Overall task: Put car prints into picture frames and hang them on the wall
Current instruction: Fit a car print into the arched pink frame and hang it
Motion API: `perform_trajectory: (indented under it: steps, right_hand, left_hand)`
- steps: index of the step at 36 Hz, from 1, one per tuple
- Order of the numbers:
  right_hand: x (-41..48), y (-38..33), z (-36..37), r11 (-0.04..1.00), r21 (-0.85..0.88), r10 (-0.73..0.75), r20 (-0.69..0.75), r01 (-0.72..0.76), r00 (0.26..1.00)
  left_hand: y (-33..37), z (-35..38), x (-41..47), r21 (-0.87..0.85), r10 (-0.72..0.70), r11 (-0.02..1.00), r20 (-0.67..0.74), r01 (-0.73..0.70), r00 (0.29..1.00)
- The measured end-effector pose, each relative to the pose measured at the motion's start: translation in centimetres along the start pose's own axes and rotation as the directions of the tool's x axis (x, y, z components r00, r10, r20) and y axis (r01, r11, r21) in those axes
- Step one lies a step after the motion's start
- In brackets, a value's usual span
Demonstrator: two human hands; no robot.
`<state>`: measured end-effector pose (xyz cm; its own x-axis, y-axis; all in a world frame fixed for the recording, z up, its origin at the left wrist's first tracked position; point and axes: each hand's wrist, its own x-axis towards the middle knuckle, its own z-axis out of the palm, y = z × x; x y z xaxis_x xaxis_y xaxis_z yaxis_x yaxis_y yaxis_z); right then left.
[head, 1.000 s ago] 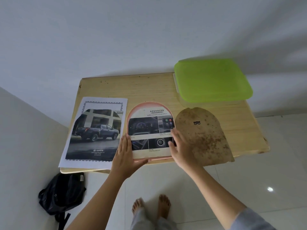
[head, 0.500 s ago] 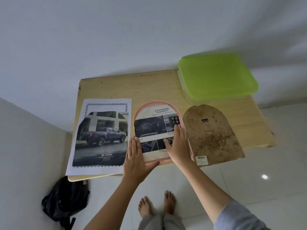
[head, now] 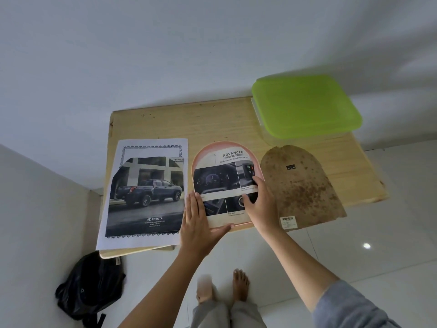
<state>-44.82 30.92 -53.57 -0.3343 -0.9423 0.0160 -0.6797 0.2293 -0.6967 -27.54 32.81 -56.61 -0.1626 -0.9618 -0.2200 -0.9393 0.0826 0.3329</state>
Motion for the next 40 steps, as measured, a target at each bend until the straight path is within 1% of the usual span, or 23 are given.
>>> perform_trajectory:
  steps: [4, 7, 9, 11, 15, 17, 22, 25, 28, 33, 40]
  right_hand:
    - [0.4, -0.5, -0.6, 0.990, 0.109, 0.089, -0.021, -0.086, 0.996]
    - [1.1, -0.7, -1.0, 0.982, 0.135, 0.137, -0.012, -0.134, 0.991]
    - [1.6, -0.3, -1.1, 0.966, 0.174, 0.188, 0.033, -0.191, 0.982]
    - [2.1, -0.2, -1.6, 0.926, 0.260, 0.257, 0.095, -0.273, 0.962]
    - [2.8, -0.1, -3.0, 0.899, 0.304, 0.287, 0.138, -0.316, 0.948]
    - [3.1, -0.1, -3.4, 0.884, 0.337, 0.277, 0.182, -0.324, 0.944]
    - [2.9, 0.3, -3.4, 0.906, 0.341, 0.149, 0.300, -0.252, 0.942]
    - [2.4, 0.5, -3.5, 0.910, 0.346, 0.101, 0.354, -0.231, 0.930]
    - [2.0, 0.4, -3.9, 0.875, 0.421, 0.084, 0.359, -0.241, 0.930]
    - [2.0, 0.2, -4.3, 0.751, 0.584, 0.091, 0.372, -0.309, 0.924]
    - [2.0, 0.4, -4.5, 0.699, 0.645, 0.084, 0.353, -0.308, 0.932]
  left_hand:
    - [0.0, 0.0, 0.0, 0.004, -0.010, 1.000, 0.005, 0.010, 1.000]
    - [0.0, 0.0, 0.0, -0.011, -0.010, 1.000, 0.011, 0.010, 1.000]
    - [0.0, 0.0, 0.0, -0.011, -0.007, 1.000, 0.016, 0.007, 1.000]
    - [0.1, -0.2, -0.1, -0.007, -0.007, 1.000, 0.021, 0.007, 1.000]
    - [0.1, -0.2, -0.1, -0.020, -0.014, 1.000, 0.031, 0.015, 0.999]
    - [0.1, -0.2, 0.0, -0.016, -0.018, 1.000, 0.035, 0.018, 0.999]
    - [0.0, -0.3, 0.2, -0.002, -0.015, 1.000, 0.040, 0.015, 0.999]
    - [0.0, -0.5, 0.2, 0.007, -0.010, 1.000, 0.043, 0.010, 0.999]
    - [0.1, -0.6, 0.1, -0.006, -0.011, 1.000, 0.047, 0.011, 0.999]
    - [0.2, -0.7, 0.2, -0.029, -0.035, 0.999, 0.038, 0.036, 0.999]
    - [0.7, -1.4, 0.1, -0.073, -0.032, 0.997, -0.003, 0.031, 0.999]
